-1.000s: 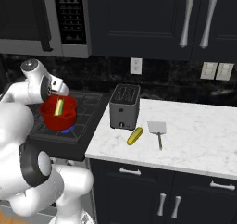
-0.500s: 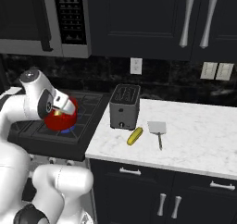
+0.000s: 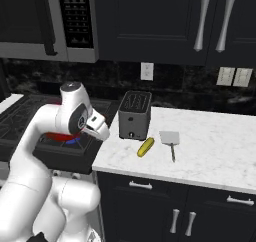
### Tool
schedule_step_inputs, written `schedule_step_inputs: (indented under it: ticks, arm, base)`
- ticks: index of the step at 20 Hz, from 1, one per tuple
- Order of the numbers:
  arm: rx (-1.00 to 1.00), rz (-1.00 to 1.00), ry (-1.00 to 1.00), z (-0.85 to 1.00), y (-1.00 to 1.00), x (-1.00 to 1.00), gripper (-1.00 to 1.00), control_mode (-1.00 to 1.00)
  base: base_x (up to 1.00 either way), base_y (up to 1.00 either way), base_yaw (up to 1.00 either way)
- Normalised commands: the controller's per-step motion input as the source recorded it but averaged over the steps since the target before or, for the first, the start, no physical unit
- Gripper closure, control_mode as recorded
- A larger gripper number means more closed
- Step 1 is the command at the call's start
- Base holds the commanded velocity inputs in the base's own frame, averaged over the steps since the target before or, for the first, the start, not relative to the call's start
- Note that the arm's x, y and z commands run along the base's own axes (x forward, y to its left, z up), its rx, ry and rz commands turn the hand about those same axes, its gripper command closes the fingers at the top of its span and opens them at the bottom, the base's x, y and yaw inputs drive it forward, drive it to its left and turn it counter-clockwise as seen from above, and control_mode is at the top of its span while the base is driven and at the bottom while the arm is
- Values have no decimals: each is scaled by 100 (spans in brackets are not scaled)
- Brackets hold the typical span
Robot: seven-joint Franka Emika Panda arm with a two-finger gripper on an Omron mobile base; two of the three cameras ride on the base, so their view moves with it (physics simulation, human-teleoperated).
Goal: Put the corn and cucumber in the pot. Retrieve the spatula and lightly stir the vegetables in the pot.
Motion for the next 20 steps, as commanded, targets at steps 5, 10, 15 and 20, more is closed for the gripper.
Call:
schedule_step_inputs:
  ticks: [5, 10, 15, 20]
  arm:
    - [0, -11, 23, -43, -96, 17, -100, -100]
    - [-6, -6, 5, -75, -72, 19, -100, -100]
    - [-1, 0, 0, -57, -54, 48, -100, -100]
    - [0, 0, 0, -42, -32, 63, -100, -100]
  base:
    - [0, 0, 0]
    - [0, 0, 0]
    - [0, 0, 0]
    - [0, 0, 0]
